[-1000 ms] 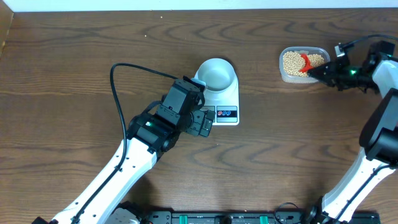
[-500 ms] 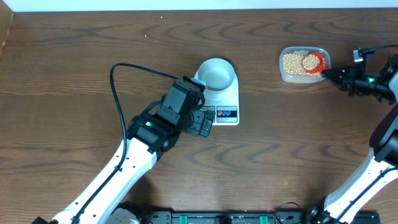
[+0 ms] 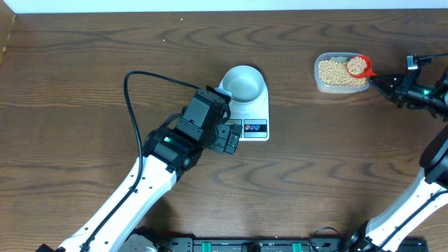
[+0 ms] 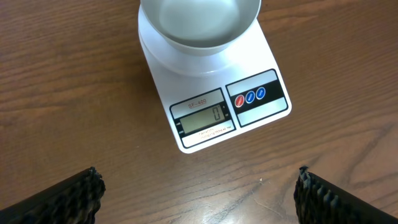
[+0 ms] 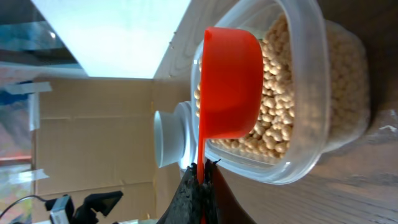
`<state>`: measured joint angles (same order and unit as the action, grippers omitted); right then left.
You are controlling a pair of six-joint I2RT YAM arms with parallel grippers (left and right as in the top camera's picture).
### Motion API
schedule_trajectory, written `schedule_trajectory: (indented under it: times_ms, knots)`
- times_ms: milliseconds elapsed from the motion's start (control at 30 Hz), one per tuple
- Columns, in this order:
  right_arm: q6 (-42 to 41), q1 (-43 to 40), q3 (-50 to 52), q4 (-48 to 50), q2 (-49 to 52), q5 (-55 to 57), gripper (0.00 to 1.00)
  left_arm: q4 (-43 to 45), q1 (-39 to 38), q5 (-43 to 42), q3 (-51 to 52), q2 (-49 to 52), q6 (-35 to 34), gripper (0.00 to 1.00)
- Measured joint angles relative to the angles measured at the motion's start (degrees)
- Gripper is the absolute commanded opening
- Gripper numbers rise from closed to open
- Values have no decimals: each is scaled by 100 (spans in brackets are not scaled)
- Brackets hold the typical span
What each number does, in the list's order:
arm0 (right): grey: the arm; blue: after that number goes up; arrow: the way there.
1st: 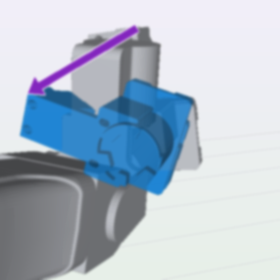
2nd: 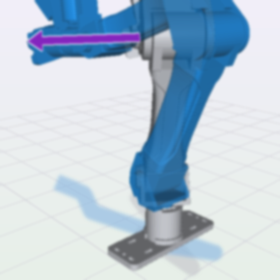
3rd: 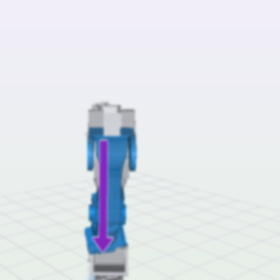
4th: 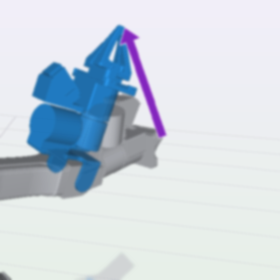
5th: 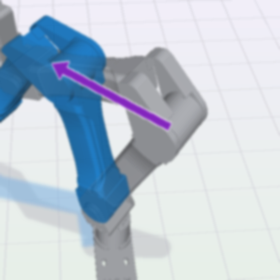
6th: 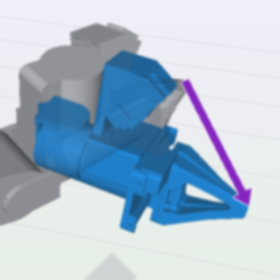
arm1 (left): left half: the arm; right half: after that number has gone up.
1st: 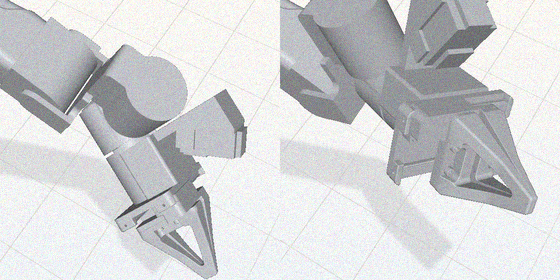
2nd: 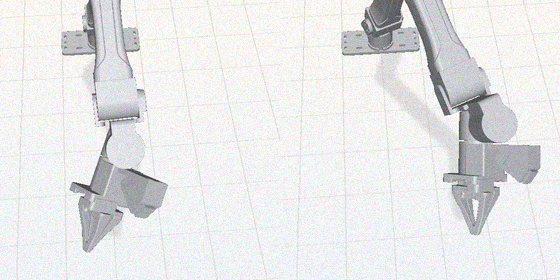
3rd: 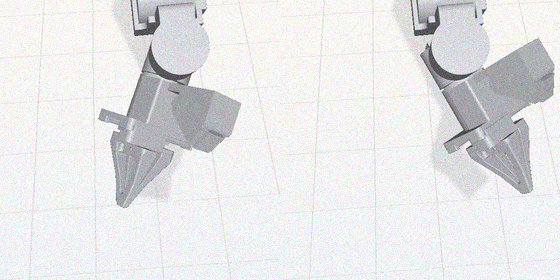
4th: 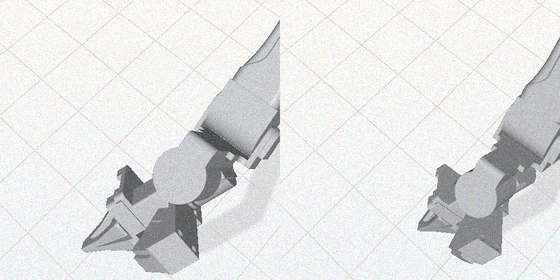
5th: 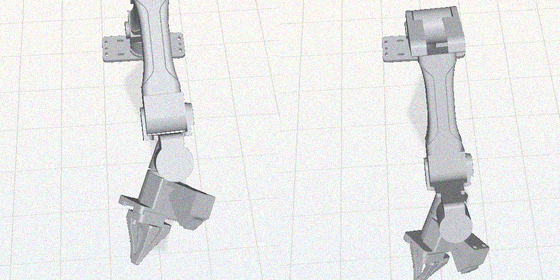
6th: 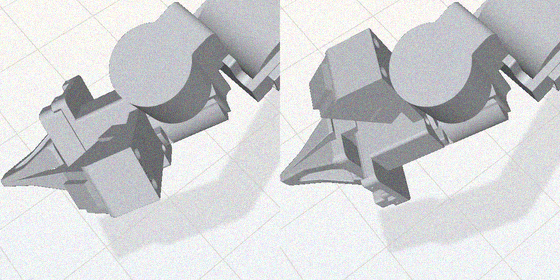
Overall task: Scoop item into bowl and weigh 50g on scale
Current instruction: 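Drag the red scoop through the soybeans and lift it filled, then carry the filled red scoop left over the grey bowl on the scale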
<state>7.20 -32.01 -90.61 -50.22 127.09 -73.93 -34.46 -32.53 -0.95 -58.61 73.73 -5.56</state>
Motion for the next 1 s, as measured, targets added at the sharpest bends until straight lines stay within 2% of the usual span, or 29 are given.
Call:
schedule_trajectory:
  times_ms: [433,1000]
  knots:
    - [66,105,0,7,0,-691,1,0,0,0,0,0,0,100]
    - [74,1456,-4,17,0,-973,1,0,0,0,0,0,0,100]
